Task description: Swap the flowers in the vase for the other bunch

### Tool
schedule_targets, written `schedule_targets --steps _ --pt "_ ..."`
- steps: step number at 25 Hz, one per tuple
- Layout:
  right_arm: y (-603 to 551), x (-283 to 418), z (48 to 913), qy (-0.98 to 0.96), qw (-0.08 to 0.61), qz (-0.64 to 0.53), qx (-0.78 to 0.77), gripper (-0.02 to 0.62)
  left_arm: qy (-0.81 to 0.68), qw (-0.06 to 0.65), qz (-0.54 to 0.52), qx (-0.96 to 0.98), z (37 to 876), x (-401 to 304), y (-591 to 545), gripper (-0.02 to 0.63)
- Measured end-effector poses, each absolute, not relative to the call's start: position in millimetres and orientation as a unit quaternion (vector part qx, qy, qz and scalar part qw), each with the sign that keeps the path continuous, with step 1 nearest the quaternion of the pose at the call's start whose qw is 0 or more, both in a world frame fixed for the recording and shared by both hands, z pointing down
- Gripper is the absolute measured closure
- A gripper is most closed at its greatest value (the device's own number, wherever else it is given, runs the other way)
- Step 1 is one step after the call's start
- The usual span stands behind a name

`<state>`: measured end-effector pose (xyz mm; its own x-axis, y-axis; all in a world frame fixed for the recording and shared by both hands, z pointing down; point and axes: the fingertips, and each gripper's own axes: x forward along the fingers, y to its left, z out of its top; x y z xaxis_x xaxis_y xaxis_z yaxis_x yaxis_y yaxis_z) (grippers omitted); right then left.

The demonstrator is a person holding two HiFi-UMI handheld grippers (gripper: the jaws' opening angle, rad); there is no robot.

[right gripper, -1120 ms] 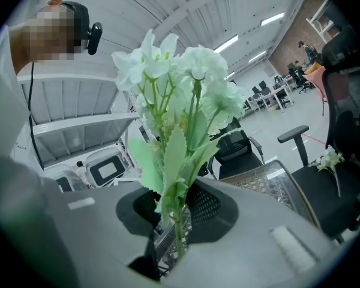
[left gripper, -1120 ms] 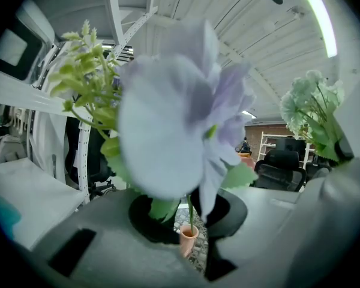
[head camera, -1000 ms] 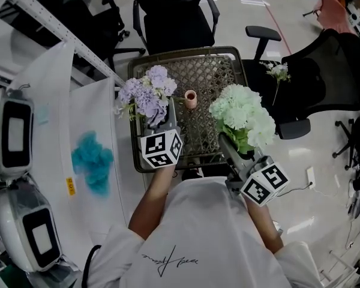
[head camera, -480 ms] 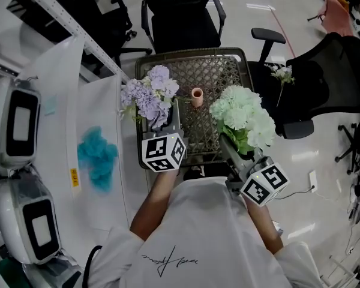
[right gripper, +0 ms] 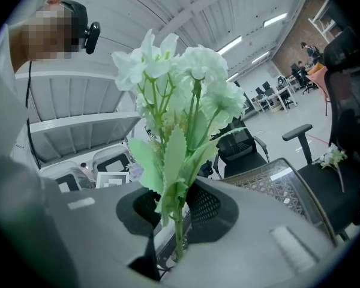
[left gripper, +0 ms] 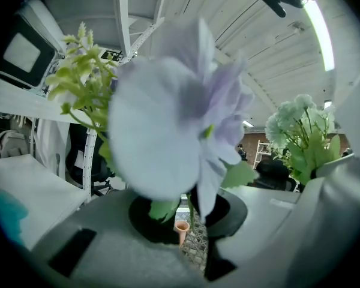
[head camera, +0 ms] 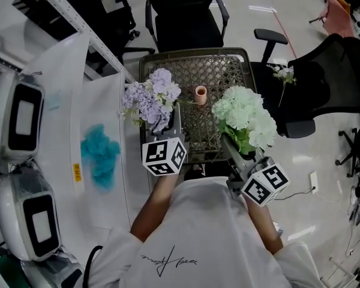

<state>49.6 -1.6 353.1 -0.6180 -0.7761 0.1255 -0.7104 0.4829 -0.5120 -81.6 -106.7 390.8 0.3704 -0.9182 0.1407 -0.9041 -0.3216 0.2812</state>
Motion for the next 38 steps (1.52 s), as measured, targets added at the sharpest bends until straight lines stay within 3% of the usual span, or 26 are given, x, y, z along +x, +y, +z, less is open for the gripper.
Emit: schedule_targets --steps 15,38 --pt "3.6 33.3 358.0 0.863 0.053 -0.269 -0.424 0.517 -0.546 0.132 -0.012 0.827 371.0 -89.0 -73.5 0.555" --pt "6.5 17.8 366.4 0.867 0.038 -0.277 -0.412 0.517 -0.536 0.167 -0.002 0.827 376.8 -100.9 -33.6 0.560"
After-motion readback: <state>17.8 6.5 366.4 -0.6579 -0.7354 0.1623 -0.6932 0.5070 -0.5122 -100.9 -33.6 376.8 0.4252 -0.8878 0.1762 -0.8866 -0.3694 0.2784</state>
